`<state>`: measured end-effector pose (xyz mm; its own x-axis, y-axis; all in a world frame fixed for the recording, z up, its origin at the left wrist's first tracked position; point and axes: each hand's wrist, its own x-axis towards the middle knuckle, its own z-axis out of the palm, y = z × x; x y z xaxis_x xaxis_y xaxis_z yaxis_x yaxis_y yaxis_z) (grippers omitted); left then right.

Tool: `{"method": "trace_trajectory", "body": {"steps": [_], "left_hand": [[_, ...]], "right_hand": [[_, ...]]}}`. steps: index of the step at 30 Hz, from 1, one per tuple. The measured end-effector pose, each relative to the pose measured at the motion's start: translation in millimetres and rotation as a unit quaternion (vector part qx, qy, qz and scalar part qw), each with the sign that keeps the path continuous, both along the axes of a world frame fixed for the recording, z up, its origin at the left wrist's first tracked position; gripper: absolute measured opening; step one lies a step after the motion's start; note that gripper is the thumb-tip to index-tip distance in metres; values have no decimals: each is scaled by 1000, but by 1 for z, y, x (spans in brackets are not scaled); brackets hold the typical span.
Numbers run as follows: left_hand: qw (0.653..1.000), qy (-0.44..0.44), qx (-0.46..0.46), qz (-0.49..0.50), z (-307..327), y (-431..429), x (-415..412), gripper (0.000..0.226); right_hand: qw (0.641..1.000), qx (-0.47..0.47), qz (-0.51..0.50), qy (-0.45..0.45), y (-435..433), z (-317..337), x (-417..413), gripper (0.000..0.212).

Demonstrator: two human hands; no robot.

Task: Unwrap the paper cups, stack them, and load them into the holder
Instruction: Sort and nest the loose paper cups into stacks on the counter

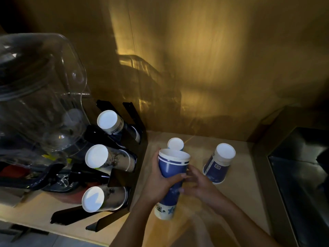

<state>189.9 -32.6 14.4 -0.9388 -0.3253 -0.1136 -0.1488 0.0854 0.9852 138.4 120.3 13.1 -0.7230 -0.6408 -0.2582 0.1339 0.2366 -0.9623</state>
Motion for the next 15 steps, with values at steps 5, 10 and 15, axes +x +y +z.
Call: {"method": "trace_trajectory", "body": {"steps": [5, 10, 15], "left_hand": [[991, 22, -131, 12, 24, 14, -2, 90], [976, 37, -214, 5, 45, 29, 1, 99], [972, 53, -227, 2, 54, 34, 2, 99]], "right_hand": [[962, -43, -174, 206, 15, 47, -17, 31], [941, 33, -55, 333, 16, 78, -27, 13], [925, 35, -3, 379, 16, 89, -26, 17]]}}
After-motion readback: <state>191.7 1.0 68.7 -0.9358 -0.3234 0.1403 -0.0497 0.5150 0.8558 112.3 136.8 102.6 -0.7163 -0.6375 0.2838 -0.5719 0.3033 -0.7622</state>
